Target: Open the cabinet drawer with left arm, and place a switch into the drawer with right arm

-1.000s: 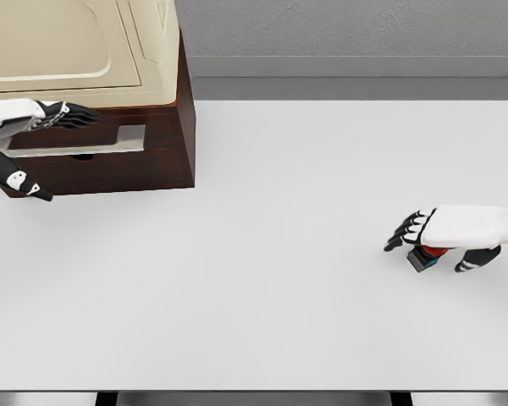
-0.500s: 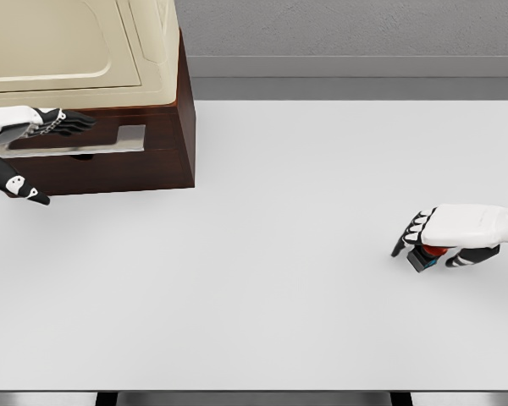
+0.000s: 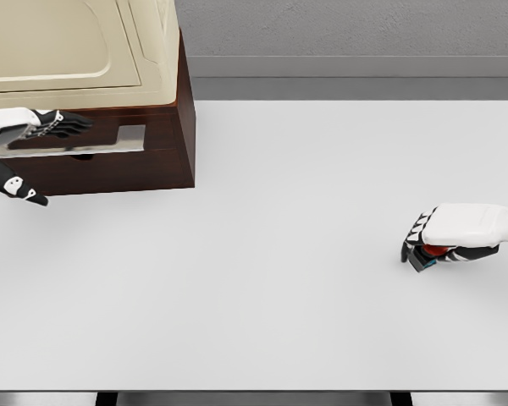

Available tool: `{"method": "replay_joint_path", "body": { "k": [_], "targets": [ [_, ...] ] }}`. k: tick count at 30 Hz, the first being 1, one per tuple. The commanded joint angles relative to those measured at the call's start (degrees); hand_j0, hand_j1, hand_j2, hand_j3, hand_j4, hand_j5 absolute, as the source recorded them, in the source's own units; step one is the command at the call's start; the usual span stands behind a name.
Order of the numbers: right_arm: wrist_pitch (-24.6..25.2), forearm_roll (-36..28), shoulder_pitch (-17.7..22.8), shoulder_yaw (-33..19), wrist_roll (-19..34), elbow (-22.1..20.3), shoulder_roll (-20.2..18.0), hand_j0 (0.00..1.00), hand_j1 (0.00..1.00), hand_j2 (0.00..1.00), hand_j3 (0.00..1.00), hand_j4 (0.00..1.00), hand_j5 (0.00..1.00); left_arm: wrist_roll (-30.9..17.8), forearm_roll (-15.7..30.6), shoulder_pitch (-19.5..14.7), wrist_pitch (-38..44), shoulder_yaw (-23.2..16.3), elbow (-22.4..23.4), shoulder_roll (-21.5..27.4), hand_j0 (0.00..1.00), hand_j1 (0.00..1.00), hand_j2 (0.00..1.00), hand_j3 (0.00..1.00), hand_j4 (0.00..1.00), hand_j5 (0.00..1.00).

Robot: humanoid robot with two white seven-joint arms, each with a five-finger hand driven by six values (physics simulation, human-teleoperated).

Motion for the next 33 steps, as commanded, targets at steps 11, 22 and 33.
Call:
{"method": "replay_joint_path", "body": {
  "k": [11,22,33],
  "targets": [
    [0.1,-0.5,-0.4,-0.2,0.0,-0.1,0.0,0.53,0.53,0.53,0.53,0.53,0.53,0.0,0.3,1.3,0.1,0.8,0.1,-0.1,1.0,1.0,1.0,1.0,1.0,1.0],
    [0.1,-0.8,-1.4,-0.4,0.0,0.0,0.5,0.53,0.53,0.53,0.53,0.53,0.53,0.0,0.6,6.2,0.0,5.2,-0.2,0.1,1.0,1.0,1.0,1.0,1.0,1.0],
    [0.1,-0.8,-2.1,-0.4,0.0,0.0,1.0,0.53,0.53,0.53,0.53,0.53,0.53,0.0,1.2,8.4,0.1,5.3,-1.9,0.9,1.0,1.0,1.0,1.0,1.0,1.0]
  ]
}}
